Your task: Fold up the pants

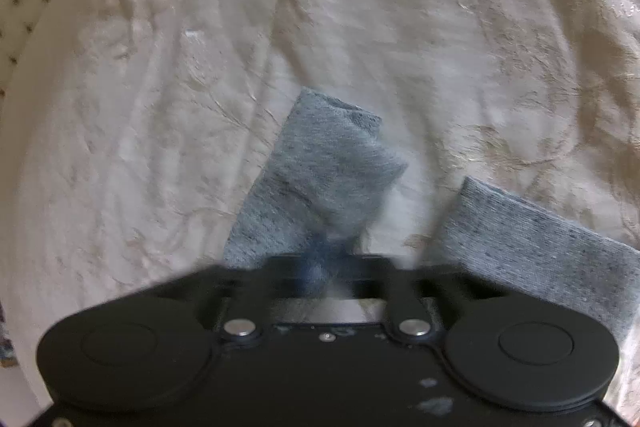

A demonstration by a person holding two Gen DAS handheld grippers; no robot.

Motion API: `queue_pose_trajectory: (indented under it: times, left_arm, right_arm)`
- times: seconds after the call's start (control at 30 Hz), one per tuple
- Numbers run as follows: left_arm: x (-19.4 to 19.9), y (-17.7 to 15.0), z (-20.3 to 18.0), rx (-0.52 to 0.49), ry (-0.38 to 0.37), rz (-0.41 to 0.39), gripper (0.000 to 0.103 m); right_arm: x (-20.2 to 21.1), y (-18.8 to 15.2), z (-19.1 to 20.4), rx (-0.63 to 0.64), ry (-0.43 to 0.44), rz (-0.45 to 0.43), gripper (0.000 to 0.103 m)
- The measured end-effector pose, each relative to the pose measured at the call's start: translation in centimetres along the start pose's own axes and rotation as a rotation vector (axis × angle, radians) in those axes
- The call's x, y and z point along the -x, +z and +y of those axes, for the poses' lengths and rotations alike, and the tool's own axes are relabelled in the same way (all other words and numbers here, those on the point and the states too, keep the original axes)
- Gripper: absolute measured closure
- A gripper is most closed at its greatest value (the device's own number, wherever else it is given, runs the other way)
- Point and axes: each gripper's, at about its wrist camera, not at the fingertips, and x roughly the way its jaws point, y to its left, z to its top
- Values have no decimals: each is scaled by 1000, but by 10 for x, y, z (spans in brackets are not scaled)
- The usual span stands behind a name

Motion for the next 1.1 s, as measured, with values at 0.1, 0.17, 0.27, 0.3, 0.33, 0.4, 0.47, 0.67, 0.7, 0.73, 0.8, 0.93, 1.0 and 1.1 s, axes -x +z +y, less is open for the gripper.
queue_pose_trajectory:
  times: [0.1,0.17,0.27,0.3,0.33,0.4,0.47,0.67,0.7,0.73,0.8,0.93,1.0,1.1]
  left_arm:
    - [16,2,-2,4,-38,-52,97]
    - [32,4,-5,-13,-47,-100,98]
    - [62,6,-11,-52,-59,-192,98]
    - [76,4,-11,-60,-66,-226,98]
    - [87,1,-10,-63,-74,-252,98]
    - [111,-12,-4,-73,-98,-297,98]
    - [127,-29,6,-85,-113,-327,98]
    - [149,-114,41,-133,-108,-291,98]
    - [145,-126,47,-145,-95,-261,98]
    - [136,-140,53,-150,-80,-217,98]
    - [109,-164,69,-118,-42,-118,98]
    - [67,-187,86,-70,-10,-5,98]
    - [56,-190,86,-77,12,16,98]
    - [56,-189,77,-116,0,13,98]
  right_arm:
    - [23,3,17,58,28,-55,100]
    - [42,6,33,113,70,-85,100]
    - [75,14,57,168,164,-131,100]
    - [89,16,64,183,198,-148,100]
    - [100,17,70,196,227,-162,100]
    - [125,15,72,222,273,-182,100]
    - [147,10,66,235,304,-184,100]
    - [177,-34,5,258,213,-151,100]
    - [176,-42,-8,261,180,-135,100]
    - [172,-51,-22,264,137,-117,100]
    - [157,-64,-47,271,54,-78,100]
    - [123,-82,-83,240,-56,-5,100]
    - [119,-87,-89,252,-73,-3,100]
    - [125,-93,-83,297,-66,-25,100]
